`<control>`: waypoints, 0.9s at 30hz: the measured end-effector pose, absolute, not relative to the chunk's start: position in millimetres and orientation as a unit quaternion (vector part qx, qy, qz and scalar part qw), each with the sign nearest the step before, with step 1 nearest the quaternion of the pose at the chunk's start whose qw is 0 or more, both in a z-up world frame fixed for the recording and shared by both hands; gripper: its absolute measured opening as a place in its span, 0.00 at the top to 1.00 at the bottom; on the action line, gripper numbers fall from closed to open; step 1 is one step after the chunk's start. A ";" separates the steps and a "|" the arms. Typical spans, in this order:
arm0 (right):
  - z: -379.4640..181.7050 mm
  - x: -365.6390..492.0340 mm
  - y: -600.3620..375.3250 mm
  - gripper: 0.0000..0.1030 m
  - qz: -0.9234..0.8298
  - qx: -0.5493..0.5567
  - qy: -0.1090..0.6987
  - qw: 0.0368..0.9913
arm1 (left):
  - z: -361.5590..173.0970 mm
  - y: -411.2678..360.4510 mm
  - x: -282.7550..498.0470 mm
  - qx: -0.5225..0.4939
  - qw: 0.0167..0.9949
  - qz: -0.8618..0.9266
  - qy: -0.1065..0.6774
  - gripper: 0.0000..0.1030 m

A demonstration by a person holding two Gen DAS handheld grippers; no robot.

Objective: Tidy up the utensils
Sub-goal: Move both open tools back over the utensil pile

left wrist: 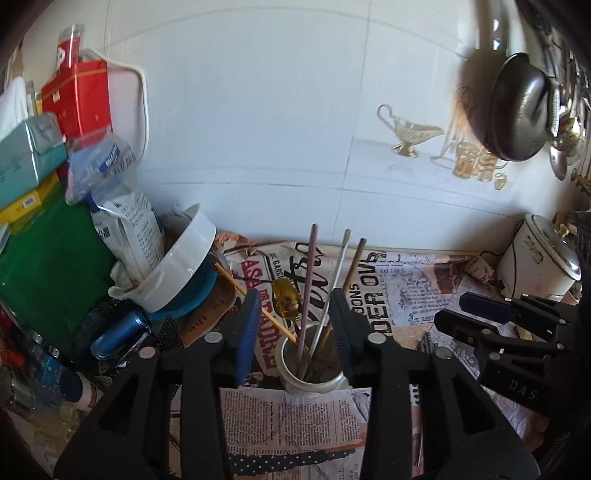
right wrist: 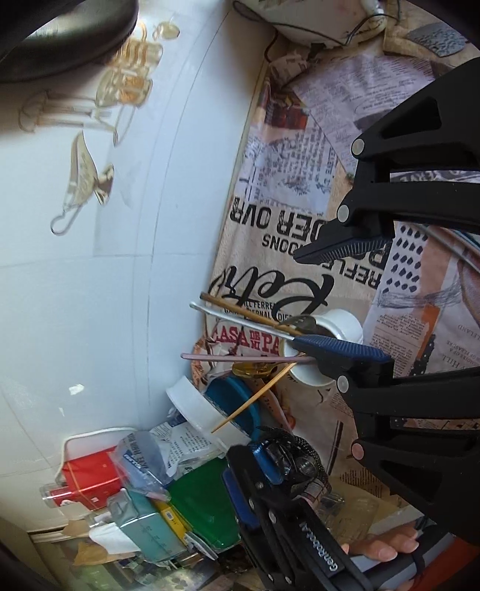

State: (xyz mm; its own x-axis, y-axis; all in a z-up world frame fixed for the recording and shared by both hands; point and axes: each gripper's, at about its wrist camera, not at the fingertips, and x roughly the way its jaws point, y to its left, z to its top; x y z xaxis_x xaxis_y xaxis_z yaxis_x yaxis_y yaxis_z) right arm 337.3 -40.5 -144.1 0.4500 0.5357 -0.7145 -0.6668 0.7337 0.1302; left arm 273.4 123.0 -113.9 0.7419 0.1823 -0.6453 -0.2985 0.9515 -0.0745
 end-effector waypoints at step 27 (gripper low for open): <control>-298.4 342.5 -163.7 0.58 0.185 -0.069 0.567 0.799 | -227.5 18.5 285.9 -0.083 0.875 0.039 0.476 0.35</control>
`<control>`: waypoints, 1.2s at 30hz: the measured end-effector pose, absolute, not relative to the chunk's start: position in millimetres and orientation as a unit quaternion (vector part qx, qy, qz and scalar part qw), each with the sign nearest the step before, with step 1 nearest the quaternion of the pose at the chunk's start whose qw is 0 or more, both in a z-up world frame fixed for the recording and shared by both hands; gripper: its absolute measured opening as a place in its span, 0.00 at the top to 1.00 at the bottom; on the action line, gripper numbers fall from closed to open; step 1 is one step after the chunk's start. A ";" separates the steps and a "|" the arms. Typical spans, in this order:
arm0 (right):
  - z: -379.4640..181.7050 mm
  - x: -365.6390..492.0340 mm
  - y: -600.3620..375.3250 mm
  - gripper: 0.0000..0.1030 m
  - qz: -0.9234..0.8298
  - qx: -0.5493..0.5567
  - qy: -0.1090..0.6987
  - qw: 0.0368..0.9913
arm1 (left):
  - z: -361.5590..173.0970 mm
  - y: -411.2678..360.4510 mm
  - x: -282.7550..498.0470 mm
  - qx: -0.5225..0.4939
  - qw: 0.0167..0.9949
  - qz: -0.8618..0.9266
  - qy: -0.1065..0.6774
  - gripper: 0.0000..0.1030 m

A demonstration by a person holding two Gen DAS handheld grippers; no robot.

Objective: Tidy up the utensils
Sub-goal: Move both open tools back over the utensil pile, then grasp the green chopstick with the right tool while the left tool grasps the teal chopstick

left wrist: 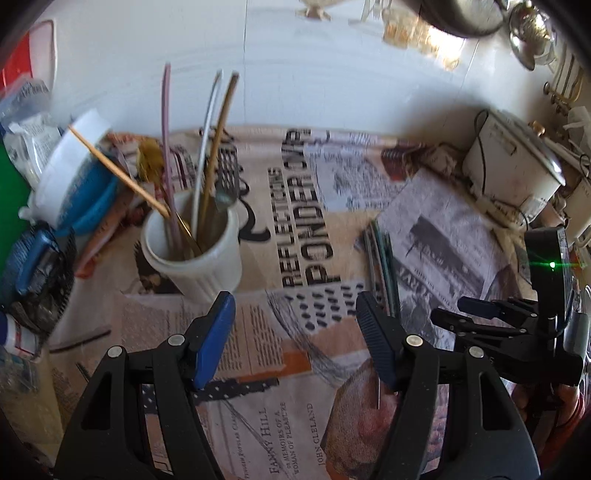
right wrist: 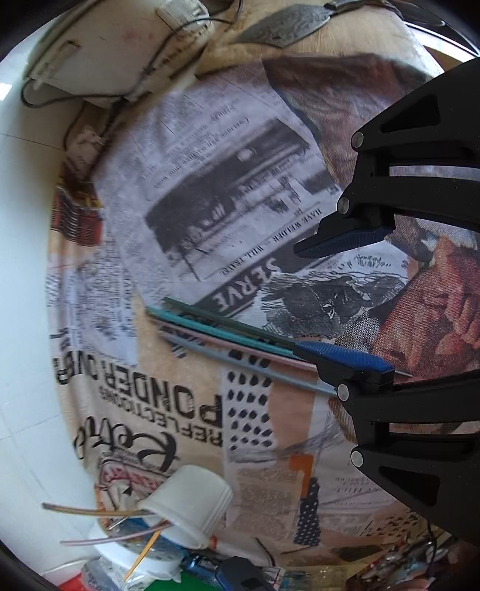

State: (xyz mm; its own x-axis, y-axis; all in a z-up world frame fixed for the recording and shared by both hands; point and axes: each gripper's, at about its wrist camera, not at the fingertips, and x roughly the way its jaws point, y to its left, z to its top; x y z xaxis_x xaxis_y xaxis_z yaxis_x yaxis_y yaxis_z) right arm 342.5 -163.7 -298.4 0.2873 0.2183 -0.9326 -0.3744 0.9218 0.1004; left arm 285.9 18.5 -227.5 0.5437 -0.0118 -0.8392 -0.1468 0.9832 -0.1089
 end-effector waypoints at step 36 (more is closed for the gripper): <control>-333.2 411.4 -162.9 0.93 0.193 -0.072 0.565 0.799 | -310.1 -19.4 336.8 -0.097 0.821 0.016 0.562 0.52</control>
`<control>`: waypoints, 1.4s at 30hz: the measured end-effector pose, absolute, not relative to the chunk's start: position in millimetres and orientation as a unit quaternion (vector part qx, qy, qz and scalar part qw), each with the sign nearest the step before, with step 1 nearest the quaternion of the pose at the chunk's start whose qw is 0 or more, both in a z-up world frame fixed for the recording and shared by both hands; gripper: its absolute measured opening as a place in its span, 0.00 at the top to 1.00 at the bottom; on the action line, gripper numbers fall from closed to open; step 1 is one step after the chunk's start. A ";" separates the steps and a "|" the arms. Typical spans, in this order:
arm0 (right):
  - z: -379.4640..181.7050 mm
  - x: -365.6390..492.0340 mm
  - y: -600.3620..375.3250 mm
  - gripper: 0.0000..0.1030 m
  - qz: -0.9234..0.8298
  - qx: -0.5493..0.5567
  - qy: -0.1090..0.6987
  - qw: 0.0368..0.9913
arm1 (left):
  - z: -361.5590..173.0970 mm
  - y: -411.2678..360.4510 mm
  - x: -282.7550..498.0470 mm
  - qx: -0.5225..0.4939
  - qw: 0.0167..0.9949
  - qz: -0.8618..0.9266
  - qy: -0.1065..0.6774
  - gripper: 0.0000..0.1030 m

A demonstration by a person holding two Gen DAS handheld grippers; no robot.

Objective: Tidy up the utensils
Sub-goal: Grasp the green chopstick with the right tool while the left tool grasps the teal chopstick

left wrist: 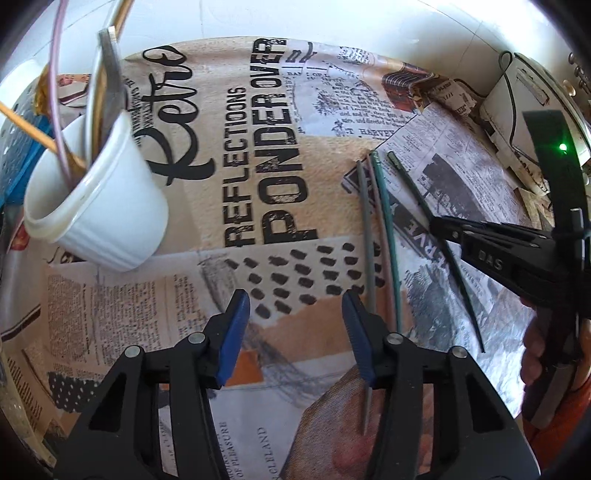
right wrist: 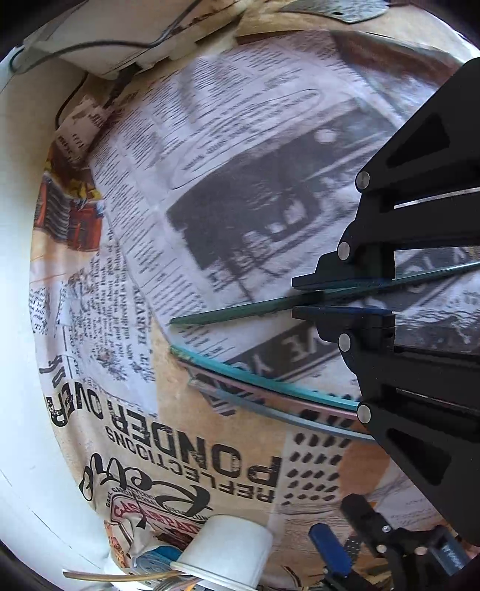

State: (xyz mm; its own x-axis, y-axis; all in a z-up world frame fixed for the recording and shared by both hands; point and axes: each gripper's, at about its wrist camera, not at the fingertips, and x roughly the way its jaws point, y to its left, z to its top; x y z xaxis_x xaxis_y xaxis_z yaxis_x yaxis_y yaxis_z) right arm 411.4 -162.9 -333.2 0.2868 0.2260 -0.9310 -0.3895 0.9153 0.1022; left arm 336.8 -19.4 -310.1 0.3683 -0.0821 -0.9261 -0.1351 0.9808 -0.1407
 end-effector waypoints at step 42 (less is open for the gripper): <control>-335.1 418.6 -256.3 0.94 0.204 0.033 0.613 0.763 | -335.7 -146.3 458.3 -0.006 0.747 -0.155 0.647 0.89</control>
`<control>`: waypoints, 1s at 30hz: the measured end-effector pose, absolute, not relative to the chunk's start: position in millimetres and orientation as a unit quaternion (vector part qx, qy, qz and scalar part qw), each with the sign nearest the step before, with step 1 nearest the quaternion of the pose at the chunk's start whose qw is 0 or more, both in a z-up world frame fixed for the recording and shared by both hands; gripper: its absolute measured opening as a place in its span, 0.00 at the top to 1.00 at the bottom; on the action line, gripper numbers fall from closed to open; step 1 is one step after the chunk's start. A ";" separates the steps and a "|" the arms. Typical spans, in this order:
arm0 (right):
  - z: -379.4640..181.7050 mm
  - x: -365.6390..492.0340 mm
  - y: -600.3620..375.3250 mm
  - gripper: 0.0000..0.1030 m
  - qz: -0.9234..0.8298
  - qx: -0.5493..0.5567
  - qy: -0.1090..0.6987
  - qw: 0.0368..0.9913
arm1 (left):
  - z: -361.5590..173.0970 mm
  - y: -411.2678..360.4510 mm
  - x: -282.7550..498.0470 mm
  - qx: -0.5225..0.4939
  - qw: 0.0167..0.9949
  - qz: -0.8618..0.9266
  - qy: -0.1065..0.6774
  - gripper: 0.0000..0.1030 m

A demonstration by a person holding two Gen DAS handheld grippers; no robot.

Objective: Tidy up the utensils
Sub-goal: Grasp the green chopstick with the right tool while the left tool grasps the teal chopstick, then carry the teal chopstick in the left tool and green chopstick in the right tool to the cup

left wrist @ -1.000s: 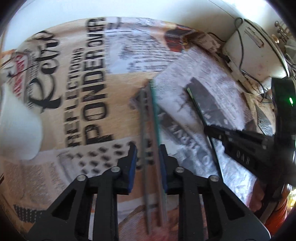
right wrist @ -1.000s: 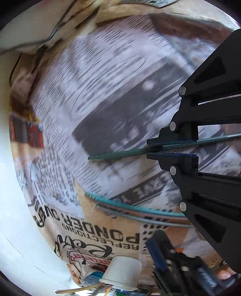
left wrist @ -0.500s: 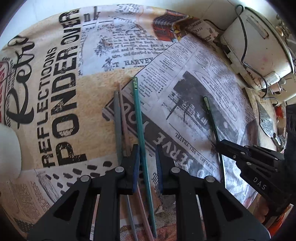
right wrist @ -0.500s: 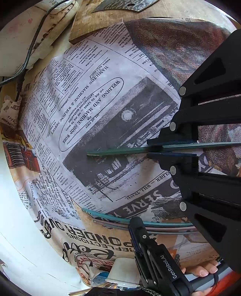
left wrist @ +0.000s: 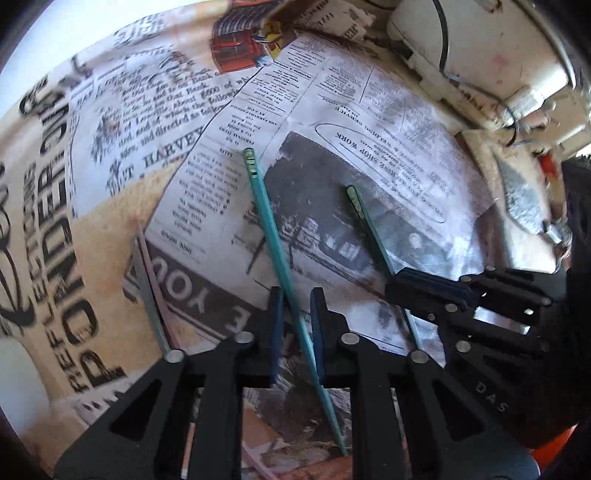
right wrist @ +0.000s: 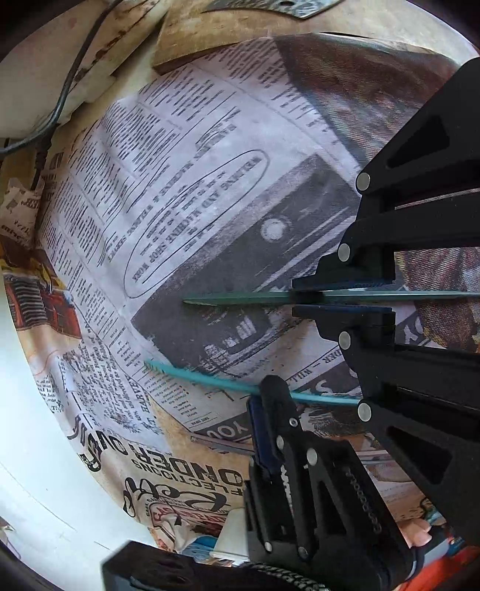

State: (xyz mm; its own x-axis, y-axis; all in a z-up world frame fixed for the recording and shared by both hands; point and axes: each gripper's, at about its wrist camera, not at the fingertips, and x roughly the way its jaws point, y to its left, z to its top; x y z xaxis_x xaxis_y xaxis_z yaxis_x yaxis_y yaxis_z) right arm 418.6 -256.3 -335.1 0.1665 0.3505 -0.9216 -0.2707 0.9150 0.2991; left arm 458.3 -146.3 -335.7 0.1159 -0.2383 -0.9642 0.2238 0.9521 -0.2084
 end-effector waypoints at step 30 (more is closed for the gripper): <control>-281.3 401.6 -230.3 0.94 0.200 0.018 0.553 0.808 | -264.7 -94.9 408.2 -0.069 0.813 -0.150 0.558 0.96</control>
State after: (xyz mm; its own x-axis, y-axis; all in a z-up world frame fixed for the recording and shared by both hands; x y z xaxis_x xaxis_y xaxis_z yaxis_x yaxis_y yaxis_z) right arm 401.6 -230.3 -281.3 0.3076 0.3431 -0.8875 -0.3033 0.9194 0.2503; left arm 408.2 -94.9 -264.7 0.3317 -0.3208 -0.8872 0.1667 0.9455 -0.2796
